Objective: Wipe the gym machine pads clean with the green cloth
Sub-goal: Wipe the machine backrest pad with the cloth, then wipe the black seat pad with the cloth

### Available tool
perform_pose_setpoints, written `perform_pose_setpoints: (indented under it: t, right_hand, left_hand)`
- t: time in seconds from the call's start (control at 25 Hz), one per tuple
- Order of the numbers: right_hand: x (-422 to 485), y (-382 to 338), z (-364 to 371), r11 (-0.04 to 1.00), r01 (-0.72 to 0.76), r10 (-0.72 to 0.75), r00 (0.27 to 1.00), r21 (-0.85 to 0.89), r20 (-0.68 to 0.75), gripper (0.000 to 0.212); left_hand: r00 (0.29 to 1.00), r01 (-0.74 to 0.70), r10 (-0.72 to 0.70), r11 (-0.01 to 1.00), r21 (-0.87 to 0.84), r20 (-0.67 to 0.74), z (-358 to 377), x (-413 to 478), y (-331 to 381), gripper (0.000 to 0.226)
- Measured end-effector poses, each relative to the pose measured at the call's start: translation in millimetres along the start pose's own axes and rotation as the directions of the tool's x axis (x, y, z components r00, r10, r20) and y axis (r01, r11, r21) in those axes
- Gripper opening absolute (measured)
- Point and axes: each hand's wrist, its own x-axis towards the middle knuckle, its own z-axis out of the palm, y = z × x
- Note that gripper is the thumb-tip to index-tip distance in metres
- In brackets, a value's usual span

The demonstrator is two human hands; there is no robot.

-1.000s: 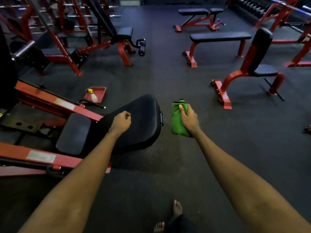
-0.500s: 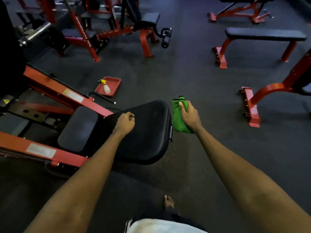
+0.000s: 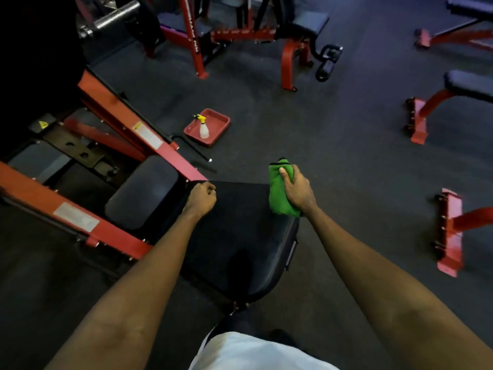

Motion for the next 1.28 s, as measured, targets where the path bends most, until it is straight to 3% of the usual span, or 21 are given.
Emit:
perform_pose_setpoints:
  t: [0.2, 0.28, 0.4, 0.6, 0.8, 0.92, 1.12, 1.28]
  right_hand:
    - [77.3, -23.4, 20.8, 0.998, 0.051, -0.046, 0.987, -0.025, 0.151, 0.039]
    - [93.1, -27.6, 23.8, 0.998, 0.065, -0.063, 0.987, -0.011, 0.145, 0.040]
    - [131.8, -39.6, 51.1, 0.995, 0.102, -0.101, 0.952, 0.012, 0.290, 0.042]
    - [168.7, -56.1, 94.2, 0.966, 0.256, -0.227, 0.811, 0.023, 0.539, 0.042]
    - [166.9, -63.0, 115.0, 0.921, 0.389, -0.283, 0.656, 0.008, 0.700, 0.044]
    - [154.0, -62.9, 123.8, 0.886, 0.462, -0.318, 0.546, 0.038, 0.775, 0.044]
    - [149.0, -53.5, 119.0, 0.870, 0.486, -0.350, 0.480, 0.089, 0.805, 0.040]
    - [157.3, -62.1, 109.0, 0.832, 0.545, -0.361, 0.385, 0.106, 0.850, 0.043]
  left_hand:
    - [0.987, 0.134, -0.138, 0.990, -0.052, -0.084, -13.7, 36.9, -12.4, 0.029]
    - [0.984, 0.153, -0.157, 0.987, -0.053, -0.080, -15.5, 36.1, -17.9, 0.028]
    - [0.948, 0.272, -0.283, 0.958, -0.090, -0.149, -15.2, 37.5, -34.7, 0.027]
    - [0.795, 0.476, -0.525, 0.850, -0.224, -0.303, -2.4, 4.3, -37.1, 0.026]
    - [0.666, 0.597, -0.682, 0.730, -0.333, -0.301, 36.4, -53.9, -19.9, 0.030]
    - [0.578, 0.631, -0.736, 0.677, -0.379, -0.353, 50.5, -88.3, -9.3, 0.029]
    - [0.501, 0.627, -0.760, 0.648, -0.432, -0.413, 77.6, -117.5, 0.7, 0.026]
    - [0.427, 0.637, -0.803, 0.593, -0.492, -0.415, 110.6, -127.1, 29.6, 0.026]
